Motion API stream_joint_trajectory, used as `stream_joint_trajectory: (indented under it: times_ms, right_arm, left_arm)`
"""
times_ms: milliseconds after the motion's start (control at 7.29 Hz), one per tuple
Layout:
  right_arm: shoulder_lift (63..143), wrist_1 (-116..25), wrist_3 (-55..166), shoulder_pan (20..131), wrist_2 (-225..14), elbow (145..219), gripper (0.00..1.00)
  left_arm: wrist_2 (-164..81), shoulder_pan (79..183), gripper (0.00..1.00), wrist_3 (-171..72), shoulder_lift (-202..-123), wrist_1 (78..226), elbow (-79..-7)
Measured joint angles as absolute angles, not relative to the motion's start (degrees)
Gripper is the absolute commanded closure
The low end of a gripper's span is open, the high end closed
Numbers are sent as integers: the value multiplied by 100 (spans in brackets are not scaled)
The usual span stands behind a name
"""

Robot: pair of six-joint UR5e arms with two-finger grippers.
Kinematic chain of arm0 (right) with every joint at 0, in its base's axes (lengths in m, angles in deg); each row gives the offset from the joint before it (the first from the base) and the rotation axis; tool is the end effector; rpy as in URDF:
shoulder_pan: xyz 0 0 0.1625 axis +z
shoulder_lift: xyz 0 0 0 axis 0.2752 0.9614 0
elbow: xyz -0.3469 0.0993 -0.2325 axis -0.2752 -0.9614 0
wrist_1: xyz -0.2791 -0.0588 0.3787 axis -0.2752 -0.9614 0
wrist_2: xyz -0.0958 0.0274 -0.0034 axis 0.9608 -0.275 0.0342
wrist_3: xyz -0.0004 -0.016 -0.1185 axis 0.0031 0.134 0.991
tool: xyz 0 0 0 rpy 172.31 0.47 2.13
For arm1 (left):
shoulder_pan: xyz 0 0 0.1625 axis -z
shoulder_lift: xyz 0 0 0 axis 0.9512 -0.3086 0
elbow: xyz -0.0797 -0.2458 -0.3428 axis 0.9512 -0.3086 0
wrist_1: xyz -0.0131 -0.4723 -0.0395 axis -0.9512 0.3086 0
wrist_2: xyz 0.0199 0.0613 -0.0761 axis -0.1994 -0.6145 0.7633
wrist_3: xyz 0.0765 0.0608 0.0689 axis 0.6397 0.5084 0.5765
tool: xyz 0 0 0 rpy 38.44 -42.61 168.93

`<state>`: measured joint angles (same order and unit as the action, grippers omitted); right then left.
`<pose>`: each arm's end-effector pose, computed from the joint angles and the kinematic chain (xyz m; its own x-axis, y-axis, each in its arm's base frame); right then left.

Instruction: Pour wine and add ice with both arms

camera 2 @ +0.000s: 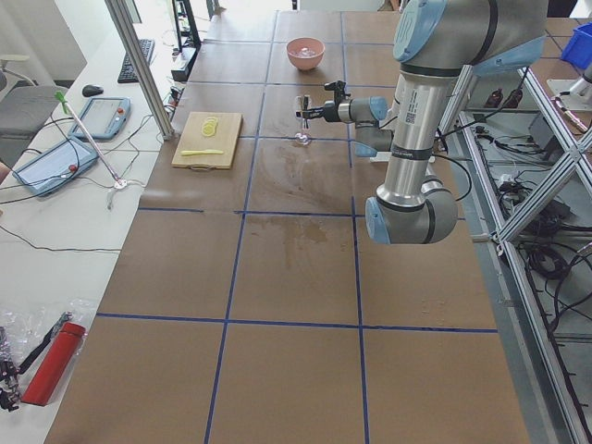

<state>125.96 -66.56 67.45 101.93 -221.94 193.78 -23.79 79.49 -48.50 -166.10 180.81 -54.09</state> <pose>0.0054 -0.5278 0.5727 0.6497 -0.0137 0.7601 0.0219 0.9998 -0.0007 0.5802 -0.3037 0.1943 0.8225 0.5142 -0.2429 0.2104 0.1216 0.9700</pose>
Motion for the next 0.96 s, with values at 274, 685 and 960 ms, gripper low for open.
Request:
stream_joint_trajectory:
  times_ms: [274,685,960]
  right_arm:
    - [12596,-6656,6748,10193,-22193,19375,0]
    - [12596,-6656,6746,10193,-22193,19373,0]
    - [12596,-6656,6749,10193,-22194,19368,0]
  left_arm:
    - [-2203,8018,100,-4590,-16652,17542,-5546]
    - [-1947,8109,100,-4072,-16706,16502,-5909]
    - [-1782,8168,100,-3790,-16761,16047,-5999]
